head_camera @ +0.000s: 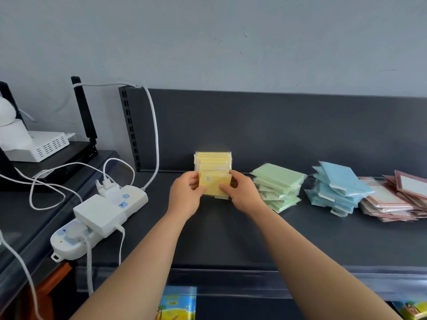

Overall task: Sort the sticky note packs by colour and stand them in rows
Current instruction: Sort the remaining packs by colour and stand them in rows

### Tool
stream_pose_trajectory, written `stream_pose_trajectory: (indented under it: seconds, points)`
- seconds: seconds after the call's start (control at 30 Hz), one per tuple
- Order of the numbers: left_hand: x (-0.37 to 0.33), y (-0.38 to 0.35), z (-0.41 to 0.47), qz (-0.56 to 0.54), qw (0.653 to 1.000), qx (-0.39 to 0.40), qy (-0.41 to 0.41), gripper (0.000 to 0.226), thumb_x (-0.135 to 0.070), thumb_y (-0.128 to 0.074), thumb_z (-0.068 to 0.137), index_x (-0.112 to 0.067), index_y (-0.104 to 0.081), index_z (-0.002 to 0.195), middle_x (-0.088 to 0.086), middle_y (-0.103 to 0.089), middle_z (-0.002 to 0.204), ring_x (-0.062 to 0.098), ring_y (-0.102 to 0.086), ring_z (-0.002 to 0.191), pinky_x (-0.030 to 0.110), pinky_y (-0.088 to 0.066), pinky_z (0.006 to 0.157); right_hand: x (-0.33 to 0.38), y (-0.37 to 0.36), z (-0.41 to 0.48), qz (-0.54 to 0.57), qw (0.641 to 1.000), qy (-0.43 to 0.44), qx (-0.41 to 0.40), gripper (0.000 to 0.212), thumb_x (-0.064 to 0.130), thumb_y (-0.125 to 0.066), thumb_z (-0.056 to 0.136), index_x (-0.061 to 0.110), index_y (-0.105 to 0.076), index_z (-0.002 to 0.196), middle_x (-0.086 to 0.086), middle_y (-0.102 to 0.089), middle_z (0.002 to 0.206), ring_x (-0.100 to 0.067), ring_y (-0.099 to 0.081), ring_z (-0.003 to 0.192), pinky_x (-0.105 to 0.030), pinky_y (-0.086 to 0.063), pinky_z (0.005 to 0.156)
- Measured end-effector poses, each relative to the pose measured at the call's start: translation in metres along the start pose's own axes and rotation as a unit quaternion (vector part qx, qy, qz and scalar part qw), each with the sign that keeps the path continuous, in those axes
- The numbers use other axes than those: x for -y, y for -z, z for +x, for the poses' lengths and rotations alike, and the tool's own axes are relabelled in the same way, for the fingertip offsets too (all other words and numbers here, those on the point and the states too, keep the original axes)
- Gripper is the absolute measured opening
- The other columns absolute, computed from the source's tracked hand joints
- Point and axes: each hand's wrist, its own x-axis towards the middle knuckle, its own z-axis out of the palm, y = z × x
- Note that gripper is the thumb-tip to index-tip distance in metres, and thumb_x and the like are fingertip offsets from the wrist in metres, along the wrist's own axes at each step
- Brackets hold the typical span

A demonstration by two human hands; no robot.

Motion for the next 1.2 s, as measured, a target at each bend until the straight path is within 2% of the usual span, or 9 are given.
stream_pose_trajectory:
  seconds: [0.13, 0.27, 0.47, 0.7, 0.83, 0.97, 1.03, 1.1, 1.2]
  points:
    - [0.014, -0.009, 0.018, 0.039, 0.999, -0.014, 0.013, 0.039, -0.009, -0.068, 0.088, -0.014, -0.060, 0.126, 0.000, -0.064, 0.119, 0.013, -0.062, 0.107, 0.031, -0.051, 0.094, -0.002, -0.005, 0.014, -0.043, 0.999, -0.013, 0.007, 0.059, 0.019, -0.058, 0.094, 0.019, -0.033, 0.148, -0.004, -0.050, 0.131, -0.017, -0.054, 0.109, -0.029, -0.048, 0.092]
    - [0.029, -0.015, 0.019, 0.097, 0.995, 0.006, 0.018, 0.035, -0.014, -0.062, 0.092, -0.017, -0.060, 0.126, 0.004, -0.057, 0.120, 0.017, -0.059, 0.103, 0.025, -0.045, 0.088, -0.017, -0.013, 0.012, -0.048, 0.999, -0.019, 0.001, 0.048, 0.015, -0.058, 0.091, 0.018, -0.045, 0.137, -0.002, -0.051, 0.126, -0.016, -0.056, 0.106, -0.032, -0.045, 0.099]
    - [0.035, -0.016, 0.018, 0.124, 0.991, 0.041, -0.002, 0.034, -0.018, -0.059, 0.094, -0.021, -0.060, 0.128, 0.003, -0.054, 0.118, 0.017, -0.057, 0.103, 0.023, -0.041, 0.087, -0.022, -0.015, 0.008, -0.089, 0.996, 0.019, 0.013, 0.028, 0.019, -0.051, 0.096, 0.016, -0.051, 0.124, -0.005, -0.044, 0.131, -0.012, -0.051, 0.094, -0.022, -0.037, 0.084]
    - [0.036, -0.013, 0.015, 0.120, 0.991, 0.058, -0.007, 0.042, -0.019, -0.066, 0.088, -0.023, -0.057, 0.129, 0.002, -0.053, 0.122, 0.017, -0.057, 0.108, 0.026, -0.044, 0.091, -0.024, -0.012, 0.005, -0.124, 0.990, 0.056, 0.046, 0.045, 0.017, -0.058, 0.092, 0.017, -0.047, 0.135, -0.001, -0.039, 0.144, -0.012, -0.042, 0.124, -0.015, -0.030, 0.093]
    - [0.036, -0.013, 0.014, 0.129, 0.989, 0.066, -0.021, 0.046, -0.018, -0.066, 0.089, -0.023, -0.055, 0.133, 0.000, -0.054, 0.127, 0.016, -0.055, 0.113, 0.025, -0.042, 0.092, -0.025, -0.016, 0.007, -0.155, 0.985, 0.064, 0.033, 0.045, 0.016, -0.053, 0.095, 0.012, -0.046, 0.139, -0.001, -0.041, 0.145, -0.017, -0.040, 0.131, -0.020, -0.032, 0.101]
    - [0.037, -0.014, 0.014, 0.136, 0.988, 0.066, -0.019, 0.047, -0.017, -0.065, 0.090, -0.023, -0.054, 0.135, 0.001, -0.053, 0.130, 0.017, -0.053, 0.117, 0.024, -0.040, 0.094, -0.026, -0.017, 0.004, -0.157, 0.985, 0.072, 0.019, 0.027, 0.012, -0.050, 0.095, 0.004, -0.063, 0.118, 0.001, -0.046, 0.133, -0.018, -0.051, 0.117, -0.017, -0.038, 0.090]
    - [0.036, -0.014, 0.014, 0.129, 0.989, 0.070, -0.023, 0.044, -0.018, -0.066, 0.089, -0.024, -0.056, 0.132, 0.002, -0.053, 0.129, 0.017, -0.053, 0.115, 0.023, -0.039, 0.090, -0.029, -0.018, 0.005, -0.150, 0.986, 0.067, 0.012, 0.020, 0.014, -0.055, 0.092, 0.003, -0.066, 0.103, 0.004, -0.047, 0.125, -0.018, -0.056, 0.103, -0.022, -0.044, 0.083]
    - [0.037, -0.013, 0.014, 0.120, 0.990, 0.069, -0.022, 0.047, -0.020, -0.067, 0.088, -0.026, -0.054, 0.133, 0.002, -0.053, 0.127, 0.017, -0.054, 0.114, 0.026, -0.042, 0.091, -0.027, -0.017, 0.003, -0.131, 0.989, 0.060, 0.013, 0.027, 0.019, -0.061, 0.088, 0.006, -0.063, 0.112, 0.000, -0.046, 0.130, -0.020, -0.053, 0.114, -0.025, -0.043, 0.089]
    - [0.037, -0.012, 0.015, 0.123, 0.990, 0.069, -0.014, 0.055, -0.022, -0.067, 0.088, -0.027, -0.048, 0.139, 0.002, -0.053, 0.126, 0.018, -0.054, 0.116, 0.032, -0.045, 0.098, -0.024, -0.014, 0.001, -0.132, 0.990, 0.046, 0.025, 0.057, 0.024, -0.063, 0.088, 0.016, -0.044, 0.141, -0.007, -0.025, 0.156, -0.019, -0.025, 0.143, -0.020, -0.027, 0.104]
